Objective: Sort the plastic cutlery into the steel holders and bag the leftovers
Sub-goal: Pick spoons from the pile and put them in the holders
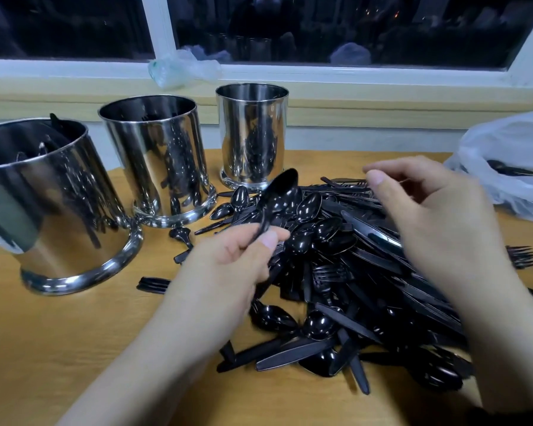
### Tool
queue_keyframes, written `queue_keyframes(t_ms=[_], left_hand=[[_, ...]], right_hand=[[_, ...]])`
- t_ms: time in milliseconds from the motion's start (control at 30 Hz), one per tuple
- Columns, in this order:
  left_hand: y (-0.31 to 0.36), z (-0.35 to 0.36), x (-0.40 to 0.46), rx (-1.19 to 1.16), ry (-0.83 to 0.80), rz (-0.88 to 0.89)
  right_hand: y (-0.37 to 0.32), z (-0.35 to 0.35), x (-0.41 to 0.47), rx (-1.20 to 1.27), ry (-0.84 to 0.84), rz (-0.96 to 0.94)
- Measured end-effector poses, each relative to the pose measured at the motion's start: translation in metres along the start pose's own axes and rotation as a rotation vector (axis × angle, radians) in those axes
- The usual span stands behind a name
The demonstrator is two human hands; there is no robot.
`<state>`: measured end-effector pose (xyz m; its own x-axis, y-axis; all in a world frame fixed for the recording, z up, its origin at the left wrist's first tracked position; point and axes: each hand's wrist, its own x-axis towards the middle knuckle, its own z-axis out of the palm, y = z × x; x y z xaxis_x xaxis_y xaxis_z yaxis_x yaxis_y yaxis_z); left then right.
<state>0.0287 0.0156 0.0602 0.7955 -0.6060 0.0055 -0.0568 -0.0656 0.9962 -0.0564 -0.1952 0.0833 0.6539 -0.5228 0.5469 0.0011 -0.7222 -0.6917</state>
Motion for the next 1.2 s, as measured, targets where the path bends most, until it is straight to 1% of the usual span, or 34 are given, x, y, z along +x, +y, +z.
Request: queue_keyframes(t_ms=[67, 133, 300, 567, 733, 967, 1067, 1200], left_hand=[[-0.004, -0.004, 0.003, 0.024, 0.034, 0.017], [-0.007, -0.004, 0.006, 0.006, 0.03, 0.011], [-0.01, -0.001, 0.008, 0.023, 0.001, 0.015], [-0.013, 0.001, 0.008, 0.001, 0.003, -0.004], [-0.01, 0.003, 0.008, 0.006, -0.021, -0.024], [-0.012, 0.001, 0.009, -0.007, 0.004, -0.022], [-0.013, 0.0, 0.009, -0.027, 0.009, -0.02], [-0.015, 0.0, 0.009, -0.053, 0.02, -0.03]], right_hand=[[0.008, -0.008, 0.002, -0.086, -0.078, 0.035], [0.011, -0.009, 0.0, -0.165, -0.186, 0.066], [0.017, 0.001, -0.005, -0.279, -0.323, 0.132], [0.015, 0.019, -0.01, -0.398, -0.416, 0.108], [0.019, 0.025, -0.011, -0.361, -0.362, 0.078], [0.015, 0.025, -0.012, -0.291, -0.27, 0.085], [0.012, 0.021, -0.012, -0.184, -0.163, 0.106], [0.008, 0.017, -0.008, 0.019, 0.084, 0.14]])
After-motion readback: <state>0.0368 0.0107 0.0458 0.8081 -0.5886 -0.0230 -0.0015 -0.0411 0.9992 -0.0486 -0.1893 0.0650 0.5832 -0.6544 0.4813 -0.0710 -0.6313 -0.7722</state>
